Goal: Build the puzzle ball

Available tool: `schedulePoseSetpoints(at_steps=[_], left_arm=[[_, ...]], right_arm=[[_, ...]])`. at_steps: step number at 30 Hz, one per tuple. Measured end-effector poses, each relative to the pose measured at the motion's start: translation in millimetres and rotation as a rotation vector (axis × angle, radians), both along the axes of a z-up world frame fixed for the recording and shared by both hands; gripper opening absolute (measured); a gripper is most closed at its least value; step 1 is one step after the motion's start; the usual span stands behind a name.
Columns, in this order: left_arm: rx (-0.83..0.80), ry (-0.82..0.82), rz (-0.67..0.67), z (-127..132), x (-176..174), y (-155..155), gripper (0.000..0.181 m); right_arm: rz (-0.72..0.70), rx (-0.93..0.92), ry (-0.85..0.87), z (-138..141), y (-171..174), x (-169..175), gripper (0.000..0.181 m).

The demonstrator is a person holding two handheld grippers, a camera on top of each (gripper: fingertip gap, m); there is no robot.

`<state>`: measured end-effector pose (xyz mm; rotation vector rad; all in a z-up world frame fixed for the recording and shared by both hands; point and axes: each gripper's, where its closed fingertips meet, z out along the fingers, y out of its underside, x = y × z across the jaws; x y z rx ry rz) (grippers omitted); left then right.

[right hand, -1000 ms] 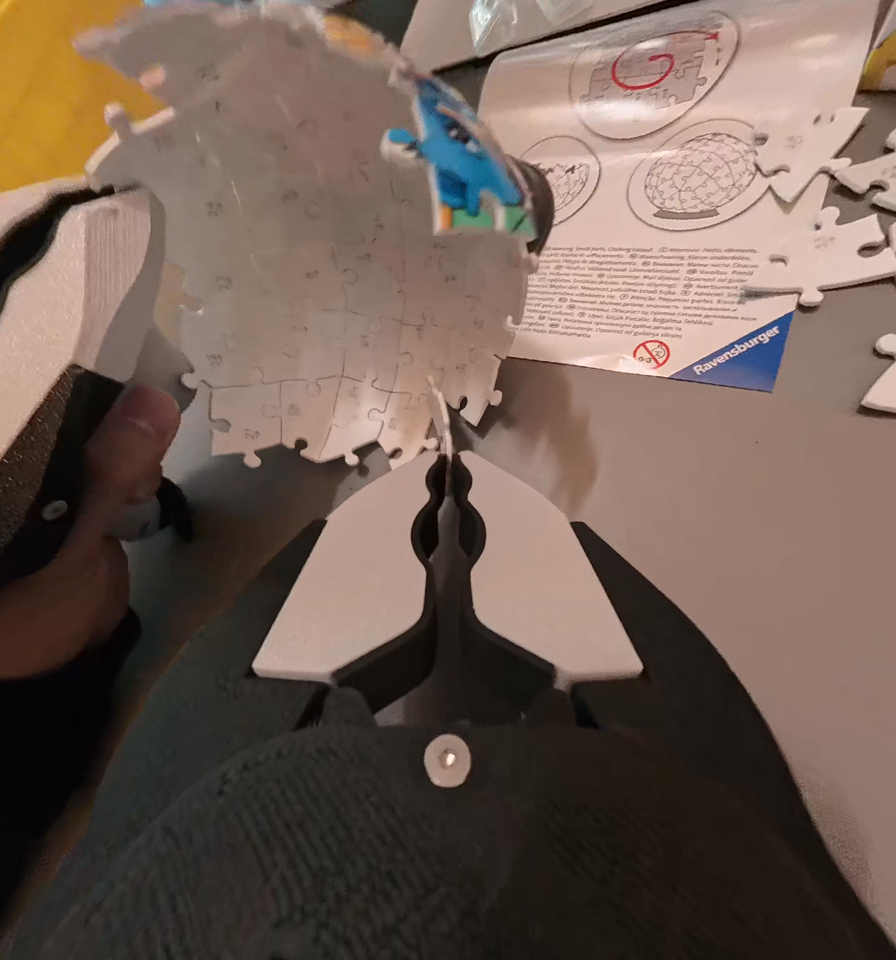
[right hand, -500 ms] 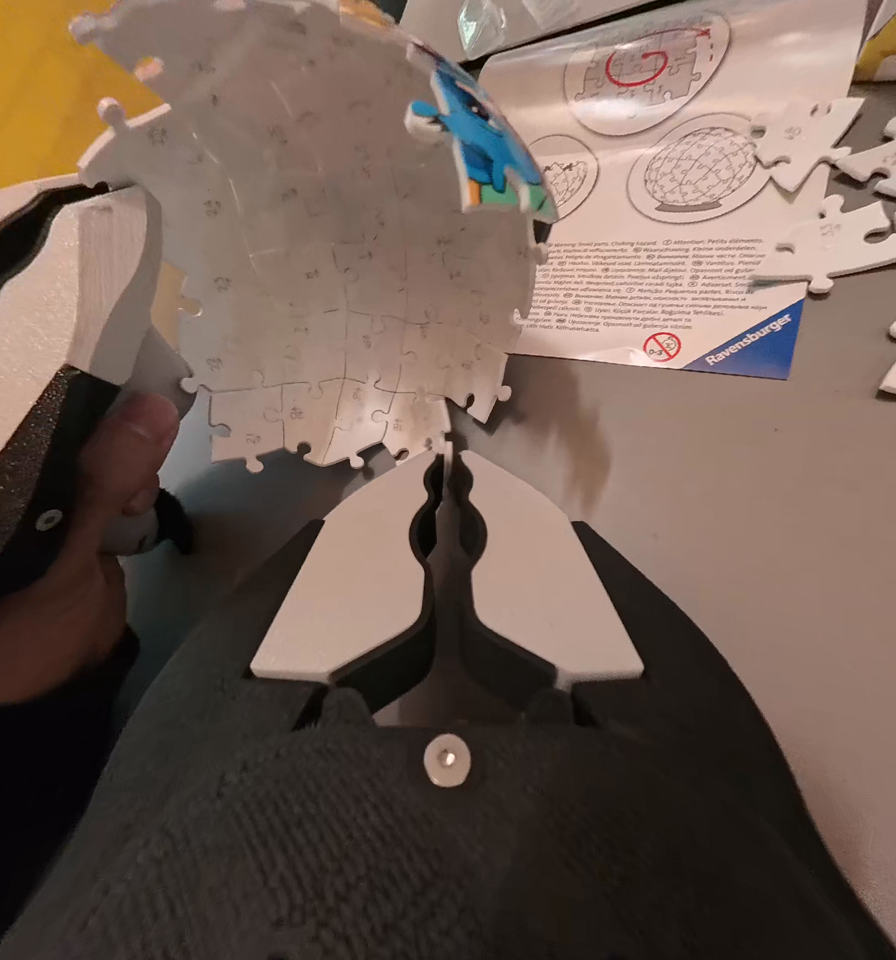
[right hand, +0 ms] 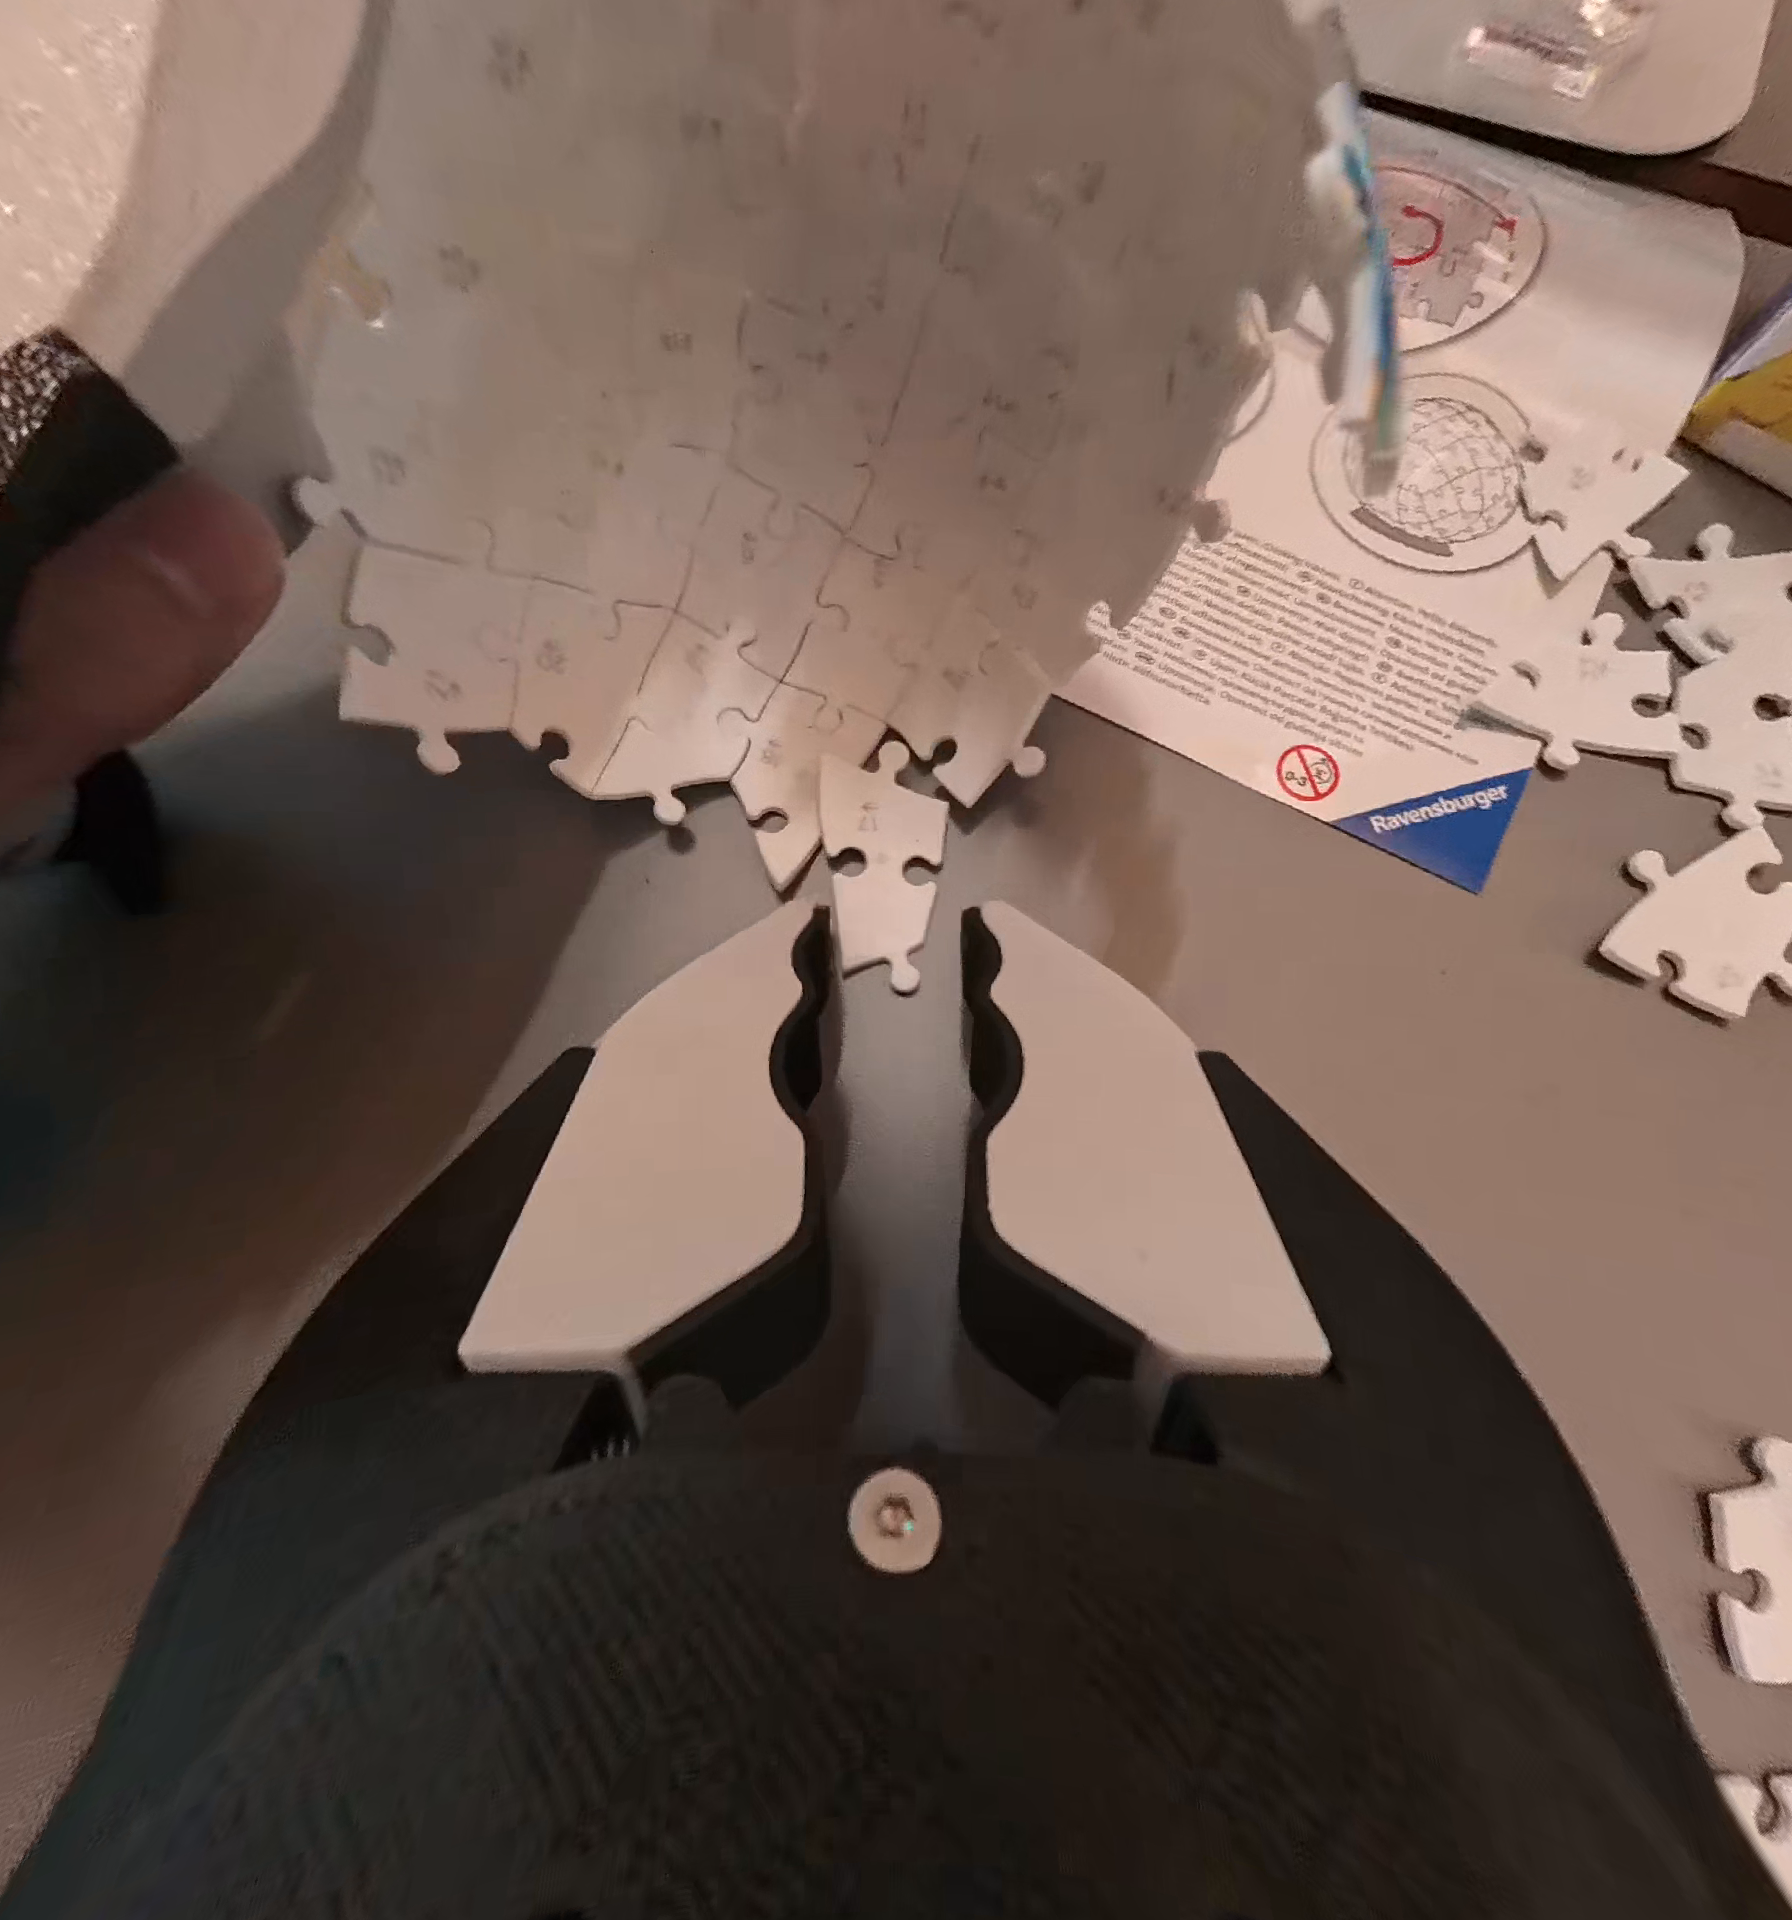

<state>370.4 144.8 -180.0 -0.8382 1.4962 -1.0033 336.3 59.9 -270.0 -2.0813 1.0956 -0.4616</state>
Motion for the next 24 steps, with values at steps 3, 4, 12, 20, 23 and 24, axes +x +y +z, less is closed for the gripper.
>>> schedulePoseSetpoints(at_steps=[3, 4, 12, 20, 23, 24], left_arm=[[0.002, -0.001, 0.0, 0, 0, 0, 0.002], [0.003, -0.001, 0.0, 0, 0, 0, 0.002], [0.016, -0.01, 0.0, 1, -1, -2, 0.002], [0.02, -0.009, 0.0, 1, -1, -2, 0.002], [0.025, -0.011, 0.0, 1, -1, -3, 0.002], [0.026, -0.011, 0.001, 1, -1, -2, 0.002]], right_arm=[[0.009, -0.013, 0.01, -2, 1, -1, 0.02], [0.01, -0.016, 0.009, -3, 1, -1, 0.018], [-0.062, 0.04, 0.028, 0, 5, -1, 0.019], [0.023, 0.035, 0.028, 0, 21, -7, 0.022], [0.007, 0.053, 0.019, 4, 15, -7, 0.023], [-0.028, 0.027, -0.005, 6, 7, -5, 0.021]])
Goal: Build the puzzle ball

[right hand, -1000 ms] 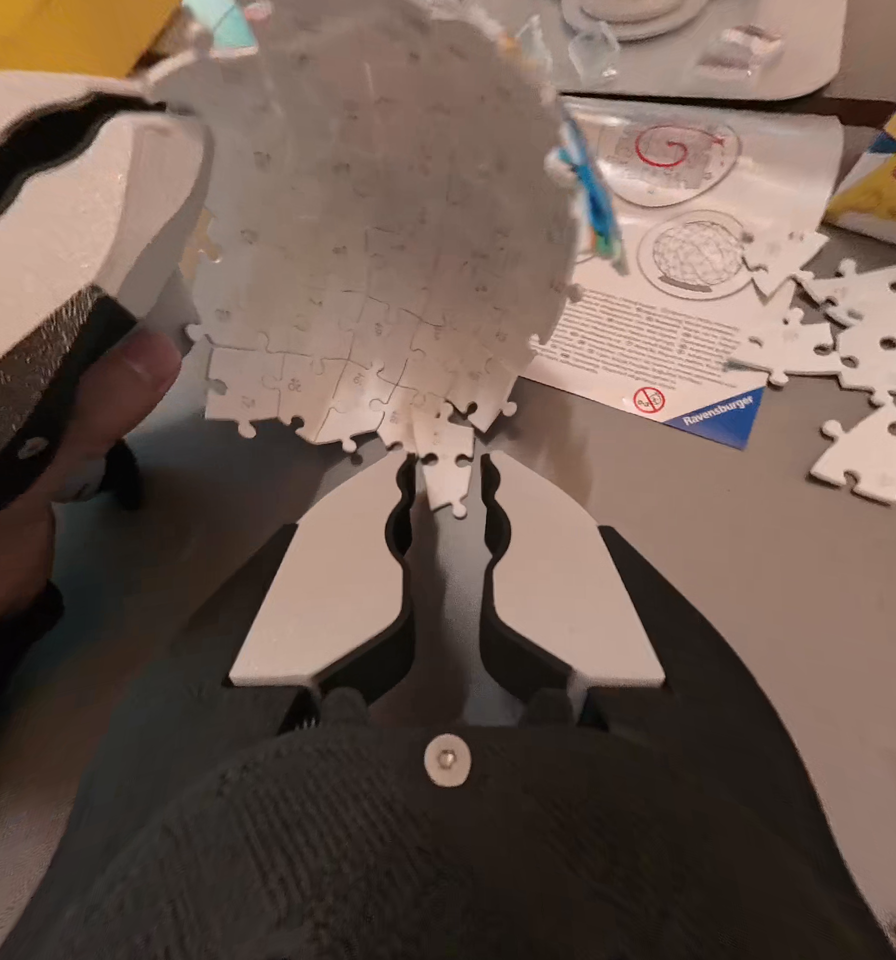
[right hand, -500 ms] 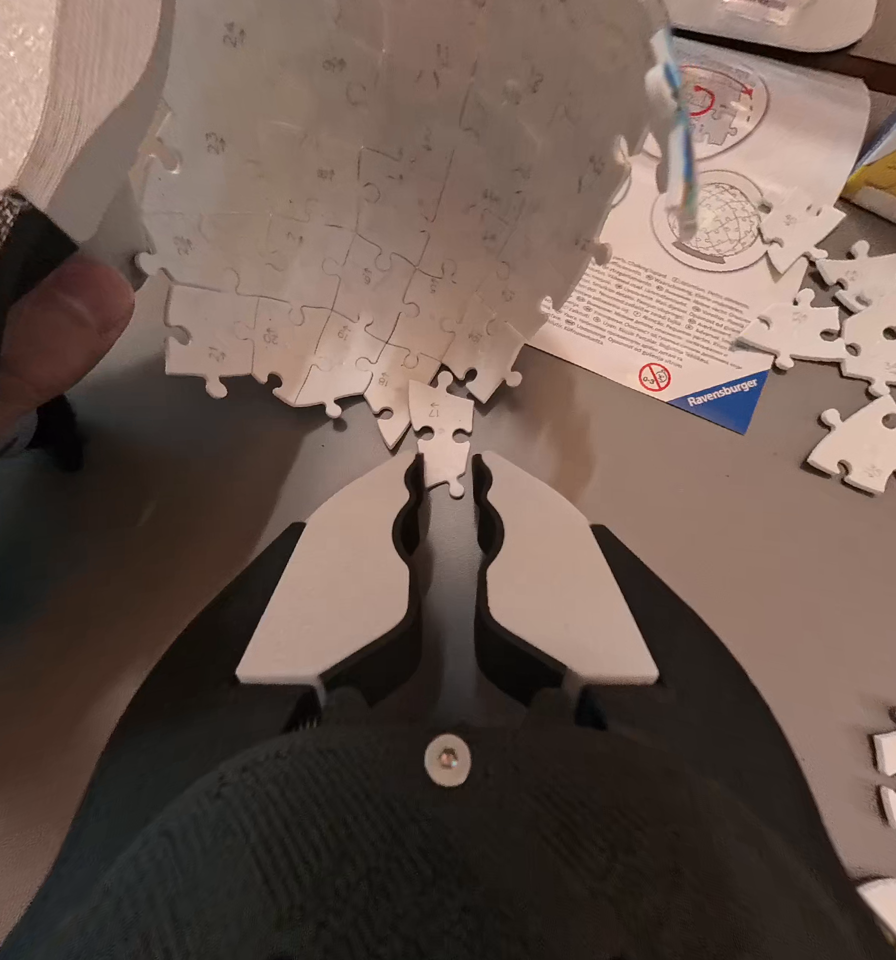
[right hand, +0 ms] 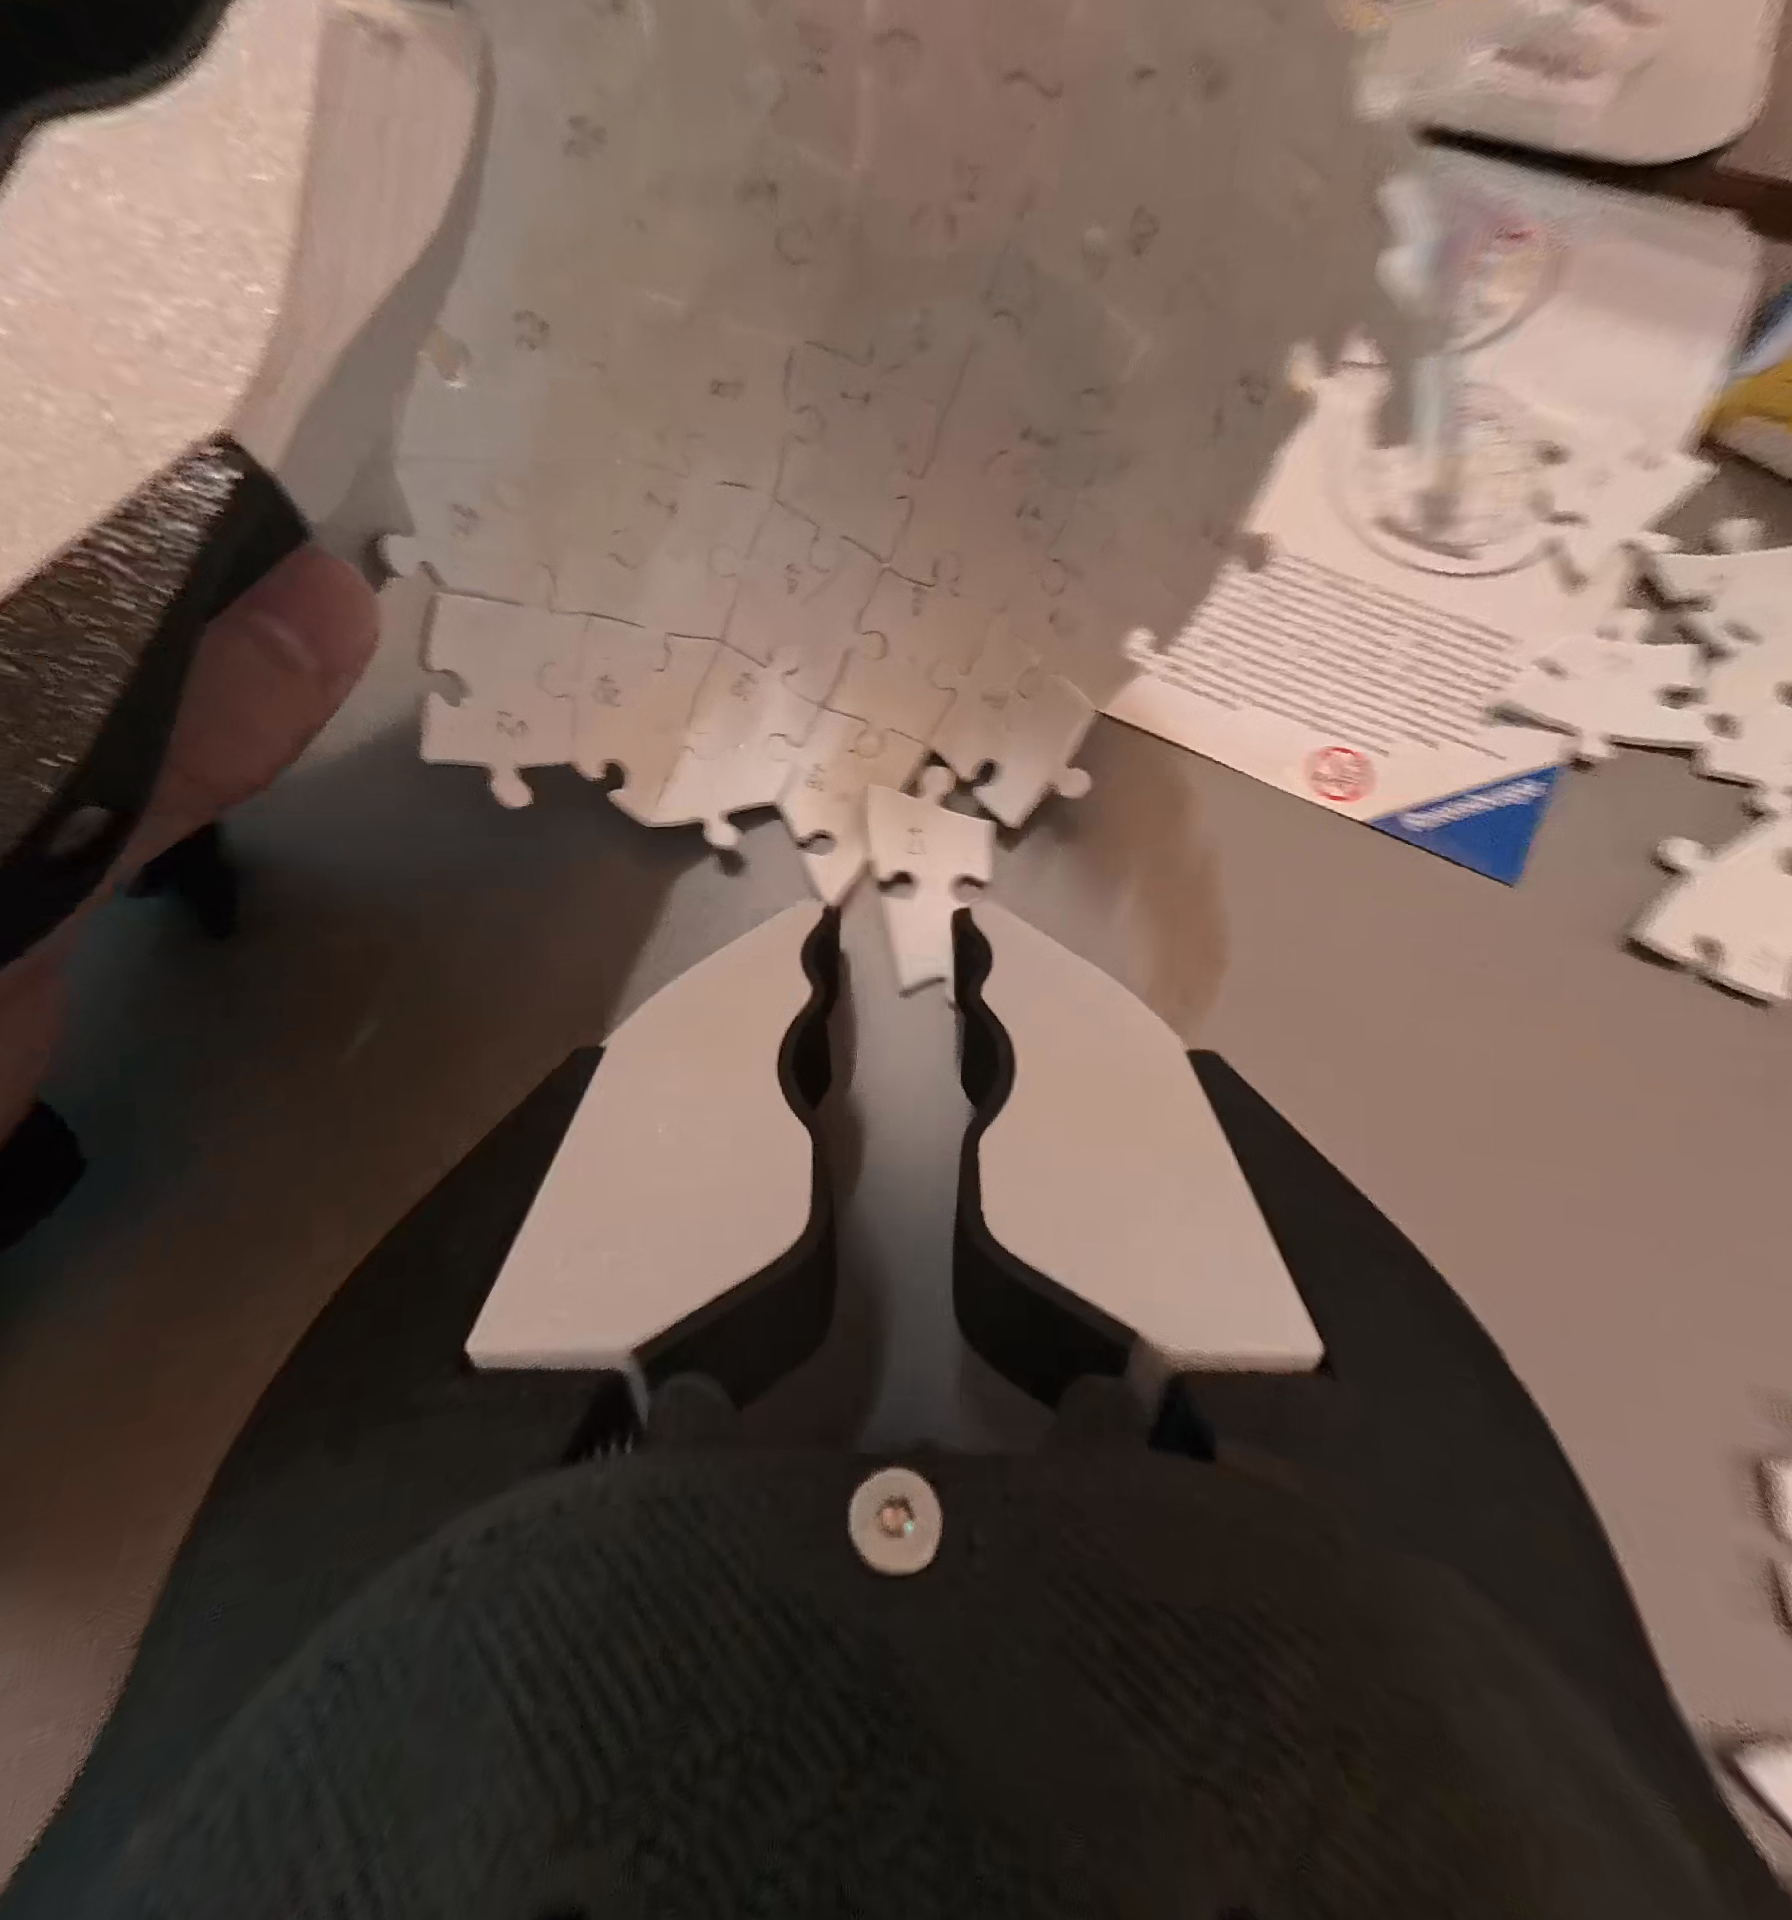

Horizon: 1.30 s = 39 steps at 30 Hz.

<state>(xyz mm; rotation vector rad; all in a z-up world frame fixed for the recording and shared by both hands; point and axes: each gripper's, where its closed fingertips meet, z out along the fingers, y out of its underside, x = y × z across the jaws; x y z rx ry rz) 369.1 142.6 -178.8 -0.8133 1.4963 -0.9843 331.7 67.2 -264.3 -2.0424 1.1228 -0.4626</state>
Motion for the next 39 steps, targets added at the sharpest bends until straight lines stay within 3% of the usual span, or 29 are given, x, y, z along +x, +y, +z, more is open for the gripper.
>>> schedulePoseSetpoints(at_steps=[4, 10, 24, 34, 39], left_arm=[[-0.004, 0.0, 0.001, 0, 0, 1, 0.002], [0.001, -0.002, -0.001, 0, 0, 0, 0.002], [0.007, -0.006, -0.006, 0, 0, -2, 0.002], [0.005, -0.003, -0.004, -1, 0, -1, 0.002], [0.003, -0.002, -0.001, -1, 0, -1, 0.002]], right_arm=[[-0.032, -0.102, -0.031, -6, -17, 5, 0.023], [0.021, -0.061, 0.001, -8, -5, 1, 0.016], [-0.058, -0.041, 0.014, -8, -5, 10, 0.016], [-0.031, 0.009, -0.02, 1, -4, 6, 0.025], [-0.014, -0.086, -0.016, -7, -20, -3, 0.033]])
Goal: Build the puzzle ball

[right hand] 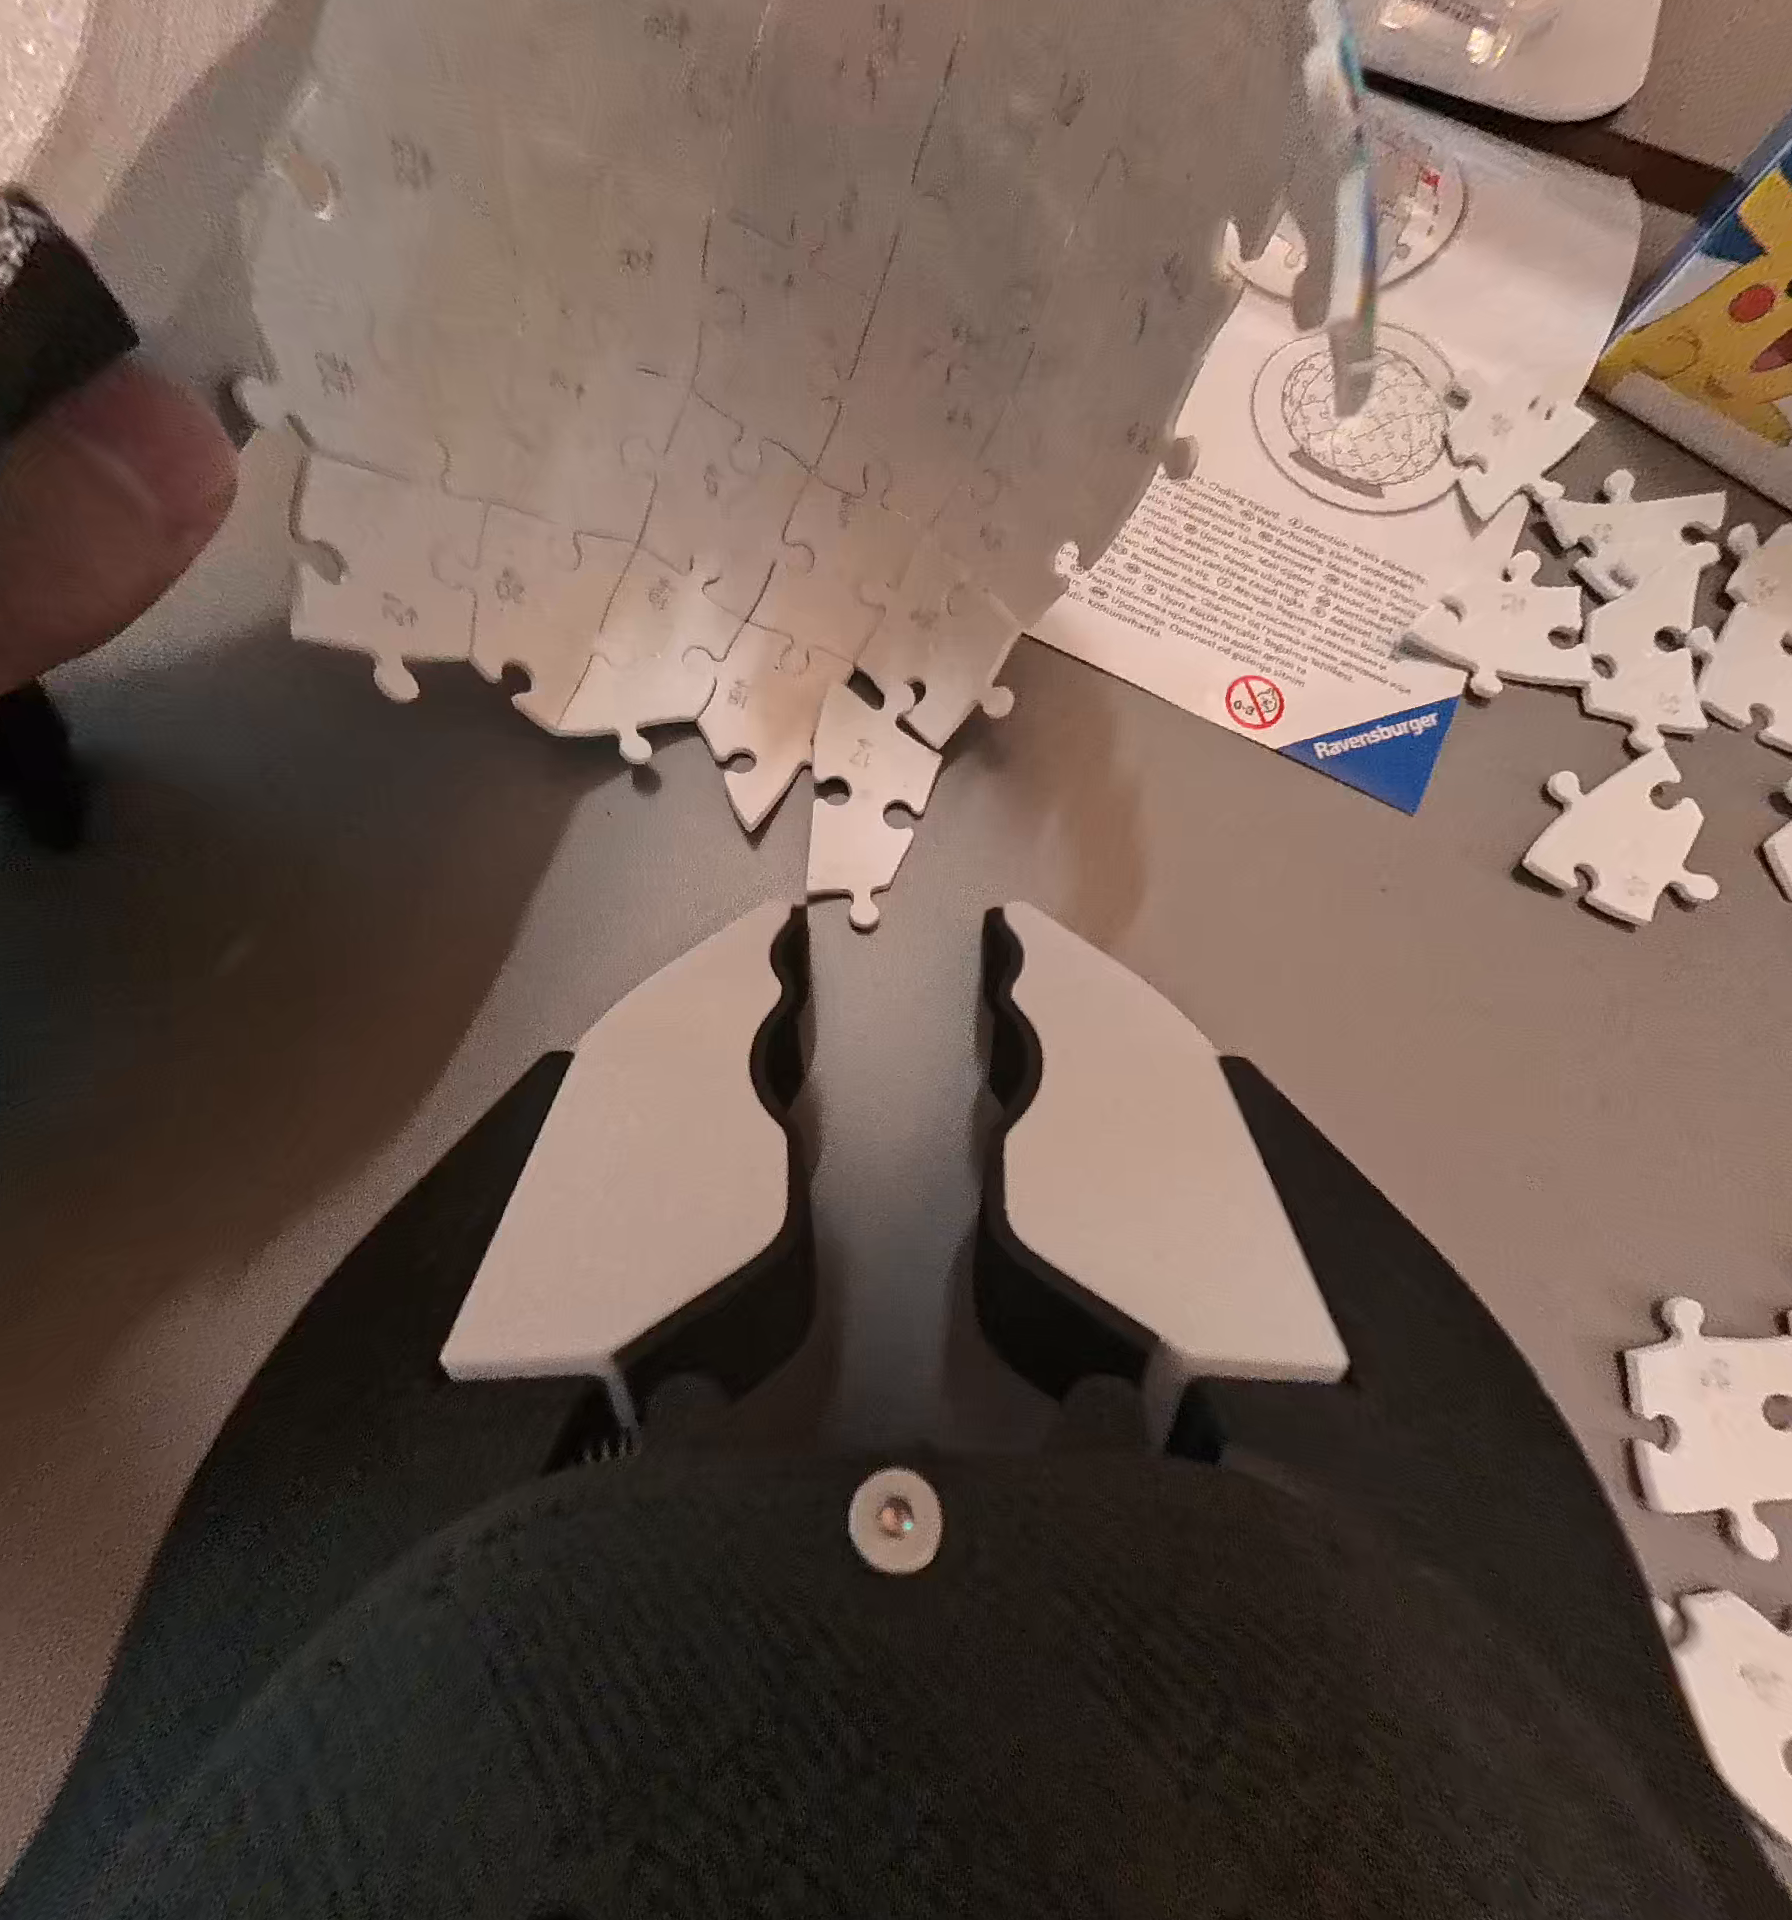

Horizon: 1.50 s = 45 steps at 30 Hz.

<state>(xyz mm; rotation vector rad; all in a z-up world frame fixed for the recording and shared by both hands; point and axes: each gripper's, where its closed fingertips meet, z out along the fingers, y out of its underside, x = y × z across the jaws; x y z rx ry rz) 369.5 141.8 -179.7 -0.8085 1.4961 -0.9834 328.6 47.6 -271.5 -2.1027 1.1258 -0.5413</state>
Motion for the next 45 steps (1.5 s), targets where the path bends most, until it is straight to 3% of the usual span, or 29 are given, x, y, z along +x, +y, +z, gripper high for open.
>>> schedulePoseSetpoints(at_steps=[26, 34, 40, 45], left_arm=[[0.027, 0.0, 0.012, 0, -2, -3, 0.002], [0.027, 0.001, 0.014, 0, -2, -2, 0.002], [0.017, -0.002, 0.004, 0, -2, -2, 0.002], [0.017, -0.003, -0.006, 0, -2, -3, 0.002]], right_arm=[[0.039, 0.051, -0.018, 6, 19, 8, 0.023], [0.157, 0.01, -0.083, 11, 27, 7, 0.026], [0.347, -0.114, -0.195, 10, 34, 5, 0.023], [0.384, -0.087, -0.154, 10, 26, -6, 0.029]])
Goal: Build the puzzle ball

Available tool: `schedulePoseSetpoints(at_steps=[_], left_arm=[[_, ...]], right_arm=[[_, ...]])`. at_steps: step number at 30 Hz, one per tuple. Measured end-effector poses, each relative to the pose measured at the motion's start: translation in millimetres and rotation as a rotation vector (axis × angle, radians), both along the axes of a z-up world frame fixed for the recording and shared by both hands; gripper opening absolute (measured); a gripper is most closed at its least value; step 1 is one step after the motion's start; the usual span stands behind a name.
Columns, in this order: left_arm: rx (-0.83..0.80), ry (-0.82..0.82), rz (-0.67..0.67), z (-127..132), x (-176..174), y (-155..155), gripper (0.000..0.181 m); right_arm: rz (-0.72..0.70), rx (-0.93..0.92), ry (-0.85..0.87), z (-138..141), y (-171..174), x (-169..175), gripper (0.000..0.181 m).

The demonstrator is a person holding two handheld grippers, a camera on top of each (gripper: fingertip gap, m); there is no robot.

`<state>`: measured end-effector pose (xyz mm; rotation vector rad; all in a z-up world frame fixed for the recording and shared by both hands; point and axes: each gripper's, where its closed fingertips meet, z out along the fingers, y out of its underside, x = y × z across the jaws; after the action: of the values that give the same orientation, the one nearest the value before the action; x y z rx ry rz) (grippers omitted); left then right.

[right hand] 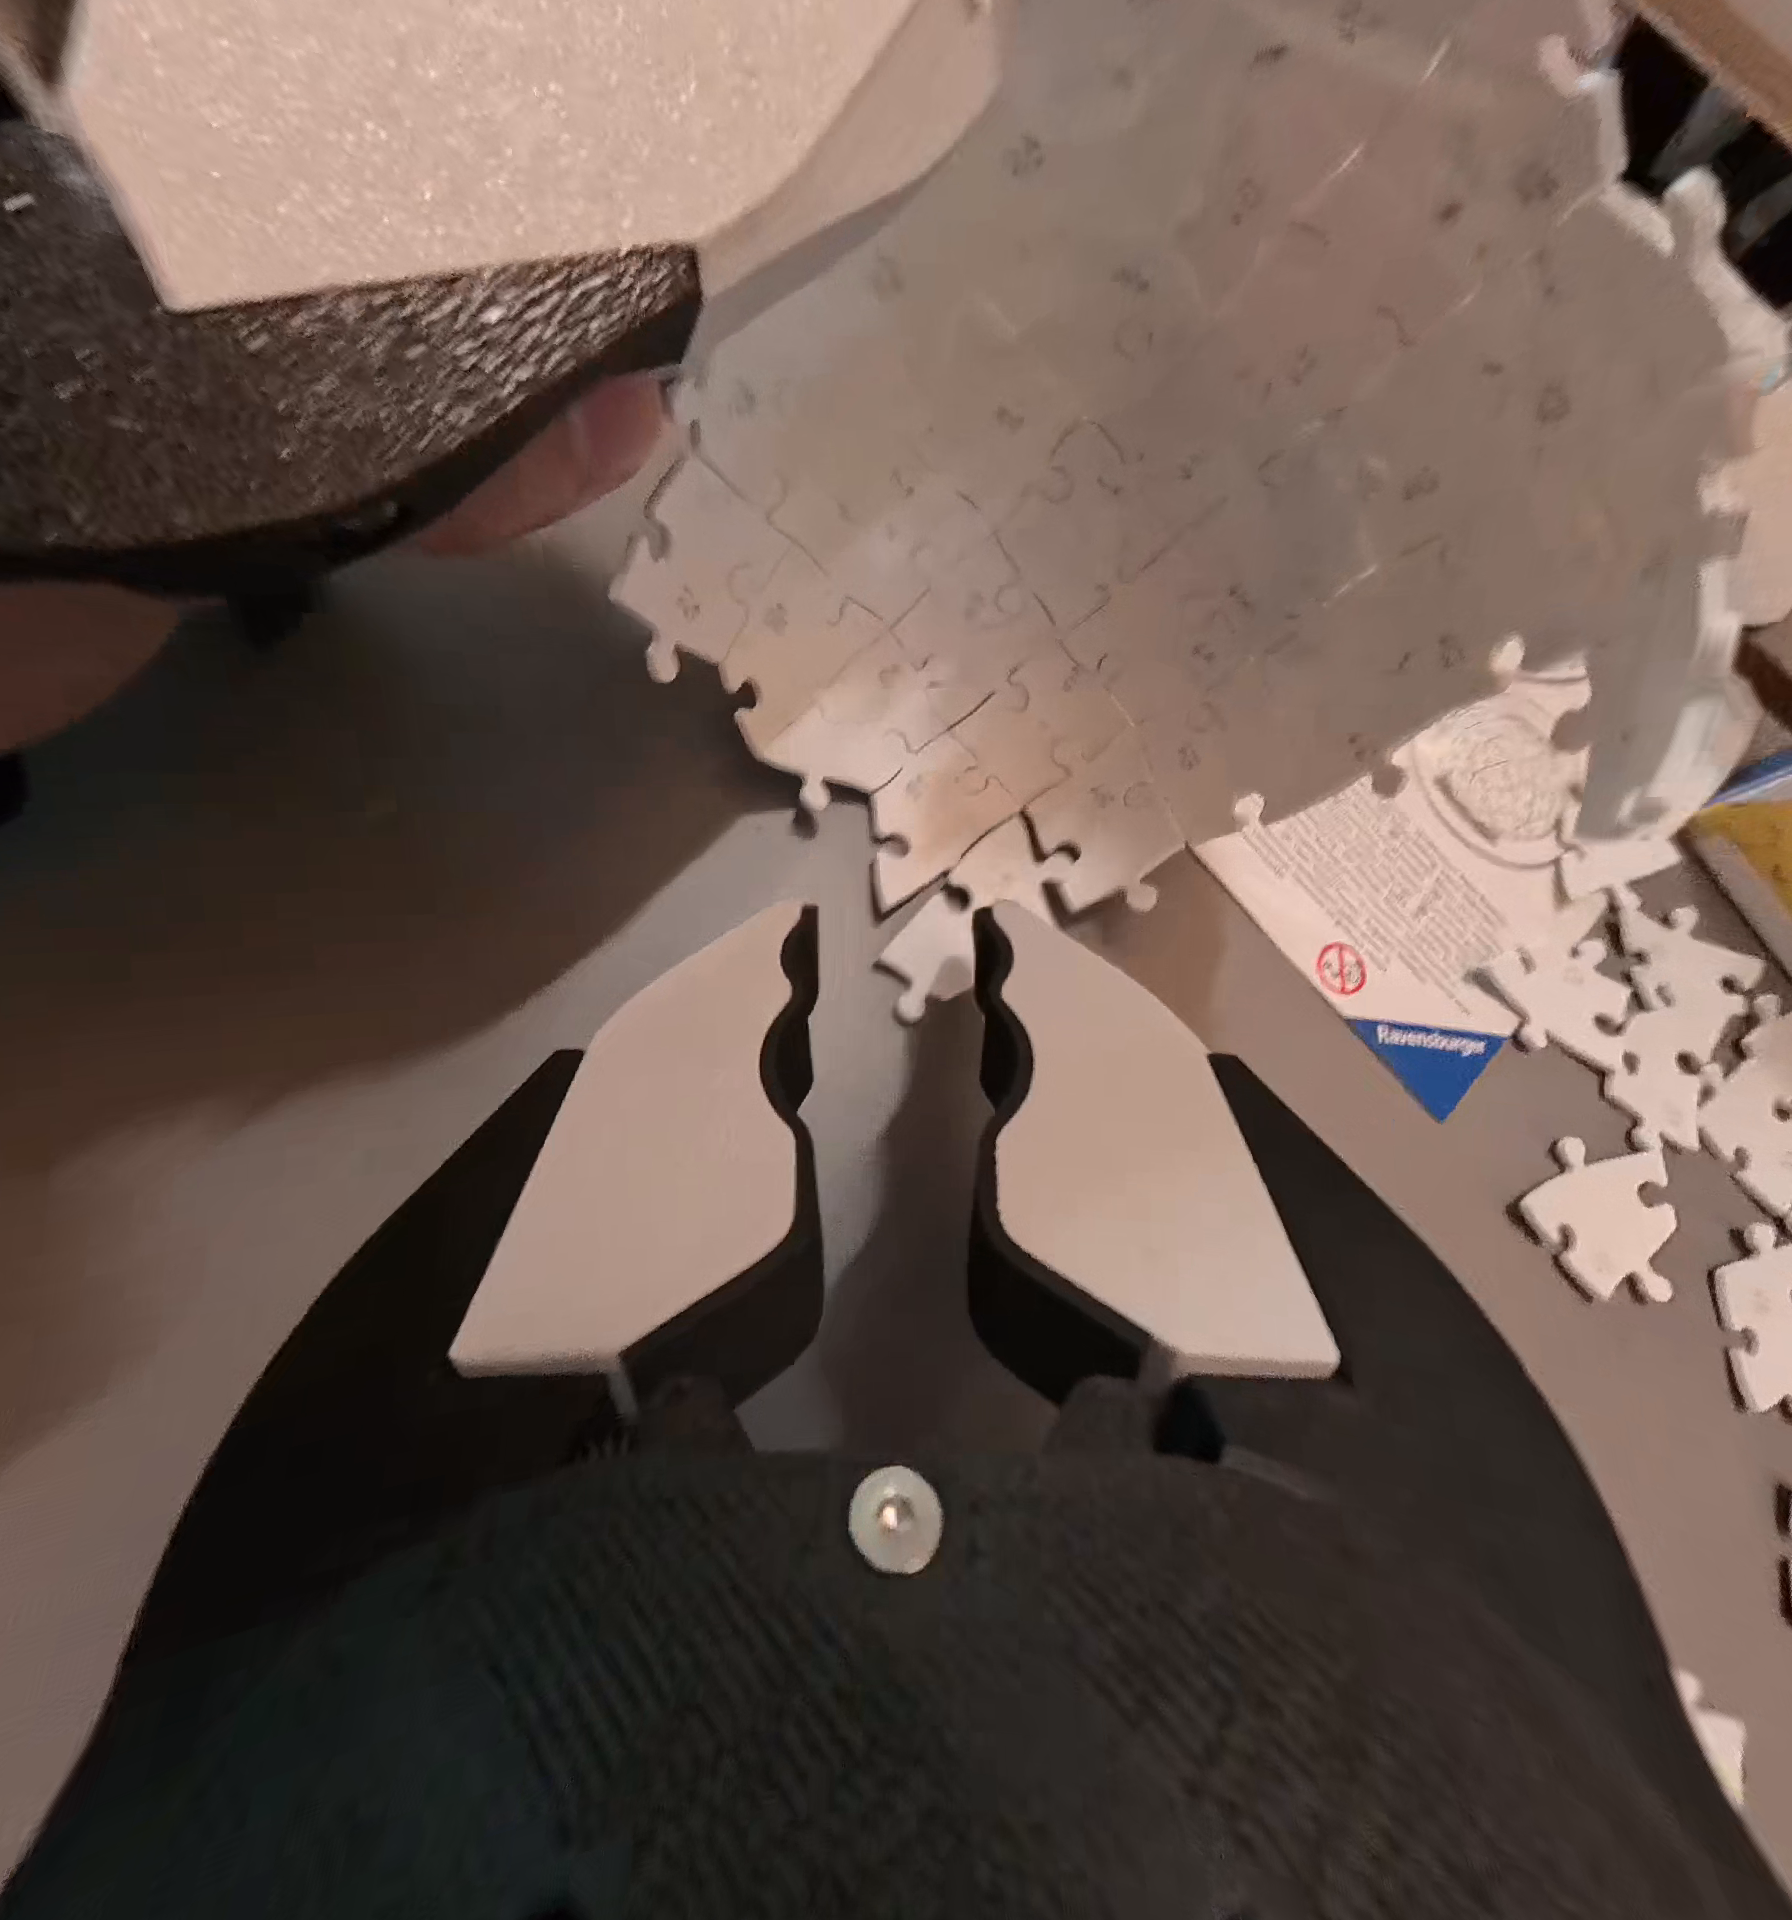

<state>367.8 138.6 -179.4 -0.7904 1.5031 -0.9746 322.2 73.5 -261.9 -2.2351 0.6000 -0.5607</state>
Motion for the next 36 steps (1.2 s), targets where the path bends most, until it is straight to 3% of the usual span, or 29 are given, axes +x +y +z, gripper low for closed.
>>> schedulePoseSetpoints(at_steps=[3, 13, 18, 25, 36], left_arm=[[0.005, -0.011, -0.012, 1, -1, -2, 0.002], [0.074, -0.053, -0.03, 6, -8, -10, 0.002], [0.087, -0.053, -0.014, 7, -13, -13, 0.002], [0.173, -0.116, 0.014, 12, -19, -22, 0.002], [0.255, -0.18, 0.006, 15, -29, -34, 0.002]], right_arm=[[0.04, -0.007, 0.028, -3, -10, -16, 0.029], [0.075, -0.047, -0.103, 0, -13, -7, 0.011], [0.025, -0.073, -0.124, 1, -23, -6, 0.02], [-0.04, 0.004, 0.023, -4, -25, -14, 0.013], [-0.052, -0.018, -0.016, -3, -24, -12, 0.007]])
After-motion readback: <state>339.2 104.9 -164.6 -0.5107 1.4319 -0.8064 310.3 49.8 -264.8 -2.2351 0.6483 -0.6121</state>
